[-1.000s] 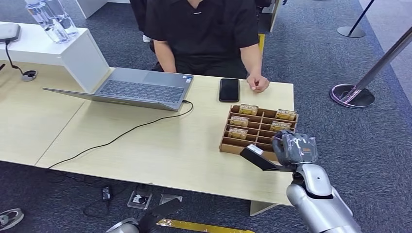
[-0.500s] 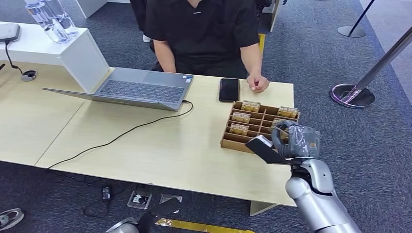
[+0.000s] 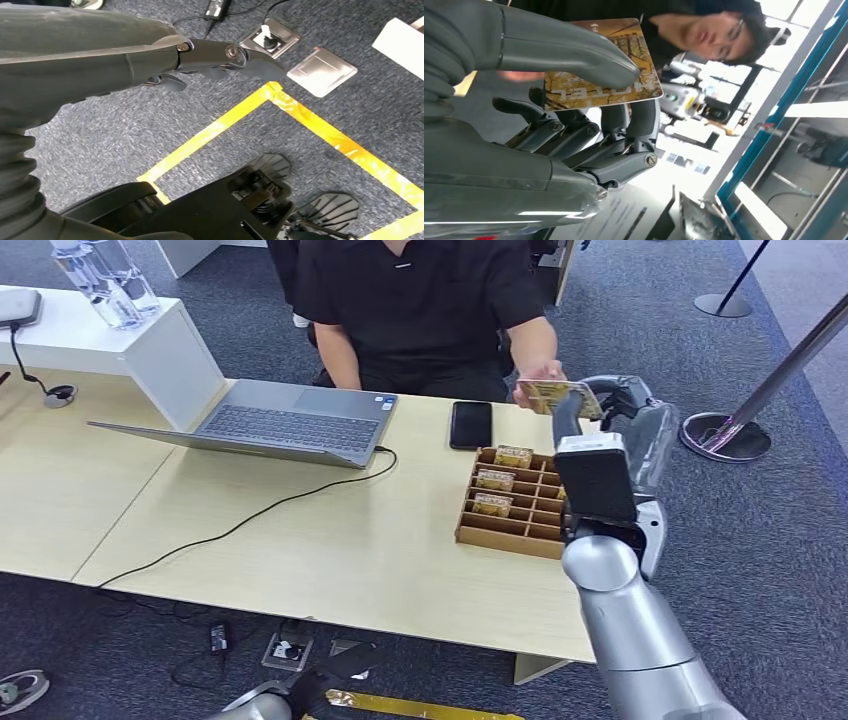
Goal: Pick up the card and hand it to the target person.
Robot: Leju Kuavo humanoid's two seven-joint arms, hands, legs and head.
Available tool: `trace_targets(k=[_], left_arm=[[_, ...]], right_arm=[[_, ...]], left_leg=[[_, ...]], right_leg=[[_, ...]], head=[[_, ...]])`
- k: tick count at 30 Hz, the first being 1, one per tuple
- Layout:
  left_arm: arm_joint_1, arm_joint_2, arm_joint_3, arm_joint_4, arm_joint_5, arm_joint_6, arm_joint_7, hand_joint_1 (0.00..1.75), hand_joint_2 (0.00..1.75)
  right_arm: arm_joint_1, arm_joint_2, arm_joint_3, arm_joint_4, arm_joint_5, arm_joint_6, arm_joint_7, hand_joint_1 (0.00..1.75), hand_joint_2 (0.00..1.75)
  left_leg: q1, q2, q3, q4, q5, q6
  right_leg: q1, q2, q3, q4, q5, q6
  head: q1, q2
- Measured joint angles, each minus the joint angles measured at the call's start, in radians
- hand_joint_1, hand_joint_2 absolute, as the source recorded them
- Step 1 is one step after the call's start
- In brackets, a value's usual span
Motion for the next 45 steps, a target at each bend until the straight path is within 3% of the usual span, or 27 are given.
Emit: trace_targets(k=[6,11,23,33,45], left_arm=[[-0.002,0.000,-0.001,0.001,-0.023,-0.028,0.017,0.00,1.75],[-0.009,0.000,-0.003,0.001,-0.034,-0.030,0.022,0.00,1.75],[-0.031,-0.005,-0.005,0.007,-0.051,-0.049,0.044,0.00,1.75],[-0.044,-0.028,-0.029,0.008,-0.085,-0.050,0.047,0.00,1.75],[-0.040,-0.034,-0.033,0.008,-0.099,-0.049,0.051,0.00,1.75]], right_arm=[[-0.076,0.078,0.064,0.131,-0.059,-0.026,0.014,1.75,1.75],[-0.125,0.096,0.153,0.218,-0.135,-0.085,0.051,1.75,1.75],[-0.179,0.093,0.189,0.331,-0.127,-0.127,0.072,1.75,1.75],[-0.170,0.032,0.163,0.343,-0.072,-0.137,0.070,1.75,1.75],[-0.162,0.018,0.137,0.370,-0.041,-0.132,0.060,1.75,1.75]], left_leg=[[0.000,0.000,0.000,0.000,0.000,0.000],[0.000,-0.001,0.000,0.000,0.000,0.000],[0.000,-0.001,0.000,0.000,0.000,0.000],[0.000,0.000,0.001,0.001,0.000,0.000],[0.000,0.000,0.000,0.001,0.001,-0.001]], right_leg=[[0.000,0.000,0.000,0.001,0.000,0.000],[0.000,0.000,0.000,0.001,0.000,0.000],[0.000,0.000,0.000,0.000,0.000,0.000],[0.000,0.000,0.000,0.000,0.000,-0.001],[0.000,0.000,0.000,0.001,0.001,-0.001]], head=[[-0.001,0.000],[0.000,0.000],[0.000,0.000],[0.001,0.000],[0.000,0.000]])
